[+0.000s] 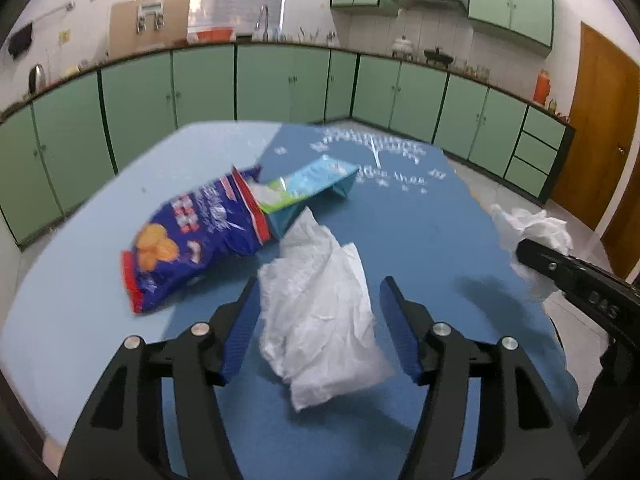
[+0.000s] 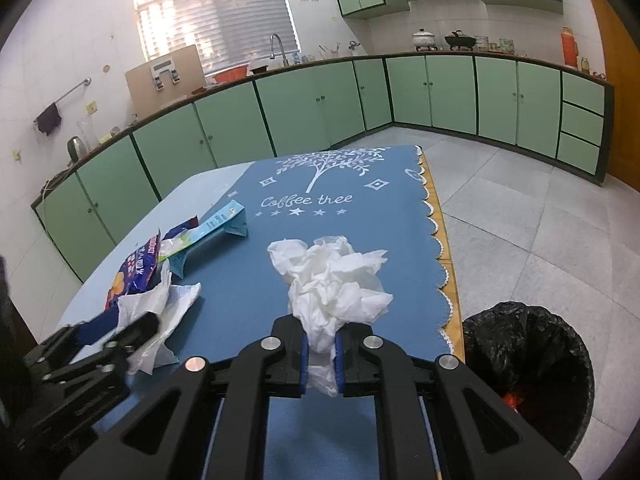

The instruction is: Collect trash

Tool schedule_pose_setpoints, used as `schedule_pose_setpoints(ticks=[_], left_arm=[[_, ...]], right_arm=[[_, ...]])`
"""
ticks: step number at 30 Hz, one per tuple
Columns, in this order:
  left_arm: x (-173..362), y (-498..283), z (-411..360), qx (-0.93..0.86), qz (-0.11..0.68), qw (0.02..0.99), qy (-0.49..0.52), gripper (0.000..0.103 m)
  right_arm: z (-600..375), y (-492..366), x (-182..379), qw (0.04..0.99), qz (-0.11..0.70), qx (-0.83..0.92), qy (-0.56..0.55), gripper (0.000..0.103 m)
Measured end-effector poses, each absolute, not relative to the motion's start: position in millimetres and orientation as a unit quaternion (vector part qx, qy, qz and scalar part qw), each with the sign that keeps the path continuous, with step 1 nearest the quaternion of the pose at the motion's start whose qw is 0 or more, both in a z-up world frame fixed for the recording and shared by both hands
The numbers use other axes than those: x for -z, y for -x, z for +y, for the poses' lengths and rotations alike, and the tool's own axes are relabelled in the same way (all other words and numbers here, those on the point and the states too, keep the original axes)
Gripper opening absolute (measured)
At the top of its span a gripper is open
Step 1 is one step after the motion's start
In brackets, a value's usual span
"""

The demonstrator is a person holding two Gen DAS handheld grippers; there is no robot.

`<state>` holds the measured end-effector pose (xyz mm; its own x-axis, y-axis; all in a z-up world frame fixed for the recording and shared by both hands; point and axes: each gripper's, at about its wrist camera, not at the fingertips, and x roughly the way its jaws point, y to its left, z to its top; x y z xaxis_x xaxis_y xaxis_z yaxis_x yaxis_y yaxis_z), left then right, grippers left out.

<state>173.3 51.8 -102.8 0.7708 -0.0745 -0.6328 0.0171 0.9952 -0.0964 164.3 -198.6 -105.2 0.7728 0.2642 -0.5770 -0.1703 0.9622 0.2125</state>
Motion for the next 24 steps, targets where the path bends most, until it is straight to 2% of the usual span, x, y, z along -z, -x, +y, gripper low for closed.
schedule_pose_setpoints(ticks=[5, 7, 8, 9, 10, 12, 16, 24], left_arm=[[119, -183, 47, 0.025, 0.369, 0.928, 0.043, 0.057], [122, -183, 46, 0.023, 0.373, 0.927, 0.037, 0.039], [122, -182, 46, 0.026, 0.37, 0.928, 0.04, 0.036], [123, -181, 46, 0.03, 0.368, 0.929, 0.04, 0.023], [124, -181, 45, 0.034, 0.367, 0.929, 0.038, 0.016], [124, -179, 43, 0.031, 0.361, 0.931, 0.033, 0.011], [115, -173, 46, 0.031, 0.341, 0.938, 0.049, 0.005], [77, -156, 29, 0.052, 0.283, 0.956, 0.053, 0.005]], right_arm=[[-200, -164, 105, 0.939, 0.316, -0.113, -0.076, 0.01], [-199, -164, 104, 0.939, 0.315, -0.114, -0.075, 0.01], [-200, -164, 105, 0.939, 0.315, -0.115, -0.074, 0.01], [-199, -164, 104, 0.939, 0.314, -0.115, -0.073, 0.01], [-199, -163, 104, 0.94, 0.314, -0.115, -0.074, 0.01], [-200, -162, 103, 0.94, 0.312, -0.115, -0.074, 0.01], [-204, -159, 101, 0.942, 0.308, -0.111, -0.074, 0.01], [-219, -145, 94, 0.947, 0.298, -0.097, -0.072, 0.01]])
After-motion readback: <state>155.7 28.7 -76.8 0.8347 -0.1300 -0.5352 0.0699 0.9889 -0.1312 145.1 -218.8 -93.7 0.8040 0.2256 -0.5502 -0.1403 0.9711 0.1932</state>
